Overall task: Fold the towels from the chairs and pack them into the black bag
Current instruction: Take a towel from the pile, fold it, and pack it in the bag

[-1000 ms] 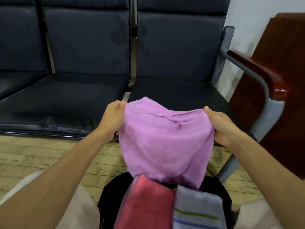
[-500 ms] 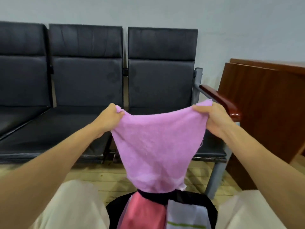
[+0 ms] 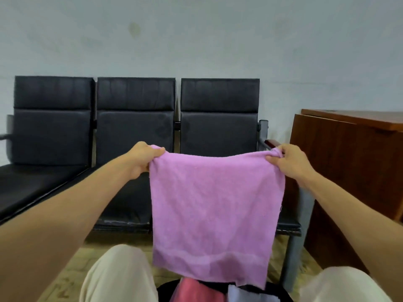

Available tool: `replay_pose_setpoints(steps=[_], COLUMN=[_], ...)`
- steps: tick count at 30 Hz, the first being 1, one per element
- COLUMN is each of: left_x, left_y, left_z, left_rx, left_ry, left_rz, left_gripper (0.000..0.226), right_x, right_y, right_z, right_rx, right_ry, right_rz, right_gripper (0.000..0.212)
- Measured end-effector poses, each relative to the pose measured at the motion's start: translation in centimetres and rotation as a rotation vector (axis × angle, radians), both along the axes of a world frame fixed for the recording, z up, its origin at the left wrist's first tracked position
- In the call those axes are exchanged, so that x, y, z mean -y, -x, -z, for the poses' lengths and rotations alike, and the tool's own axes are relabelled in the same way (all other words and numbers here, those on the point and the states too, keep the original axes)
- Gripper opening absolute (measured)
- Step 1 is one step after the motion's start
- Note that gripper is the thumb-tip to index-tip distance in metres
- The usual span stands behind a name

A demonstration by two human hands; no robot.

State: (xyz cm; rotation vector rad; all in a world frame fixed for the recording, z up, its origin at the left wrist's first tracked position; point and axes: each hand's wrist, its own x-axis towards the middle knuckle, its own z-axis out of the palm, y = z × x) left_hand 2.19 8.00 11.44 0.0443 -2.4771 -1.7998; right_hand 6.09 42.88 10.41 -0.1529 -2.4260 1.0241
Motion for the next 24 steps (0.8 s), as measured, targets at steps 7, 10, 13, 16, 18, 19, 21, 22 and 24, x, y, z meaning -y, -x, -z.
replay_pose_setpoints(steps=[7,10,13,16,18,19,21,22,24], left_x=[0.5,0.4,0.1,0.0,0.1,0.2,0.3,0.3,0.1], left_y=[-0.8,-1.3,-2.2,-2.7,-2.8,-2.9,-2.9,-2.8,-2.8], left_z=[-1.5,-2.4,-3.3,-3.8,-4.0,-4.1,-4.0,-4.0,-3.7], left_rx=[0.139,0.141,0.090,-0.058,-0.186,-0.258,-0.374,-0.400,-0.393], left_ry=[-0.411,-0.479,-0.523,-0.420,-0.142,0.053,0.394,0.482,0.464], left_rz=[-0.012,0.057,0.139,0.148,0.121,0.102,0.061,0.042,0.035], left_gripper=[0.035,0.031,0.031,0.042,0.043,0.041,0.036,0.035,0.034], right_x=[0.1,0.2,0.1,-0.3,-0.4,-0.4,-0.5,-0.5,-0.4], right_y=[0.4,-0.3,-1.2,-1.6,-1.9,-2.0,-1.9,-1.9,-1.7], right_z=[-1.1,-1.7,-2.3,-2.6,-2.8,-2.8,-2.5,-2.4,-2.3], right_rx=[0.066,0.034,-0.022,-0.131,-0.219,-0.252,-0.302,-0.319,-0.336], right_ry=[0.990,1.121,1.085,0.910,0.761,0.694,0.590,0.556,0.509], right_rz=[-0.008,-0.034,-0.109,-0.094,-0.026,0.009,0.060,0.075,0.097], right_gripper=[0.023,0.025,0.014,0.011,0.017,0.019,0.020,0.021,0.024])
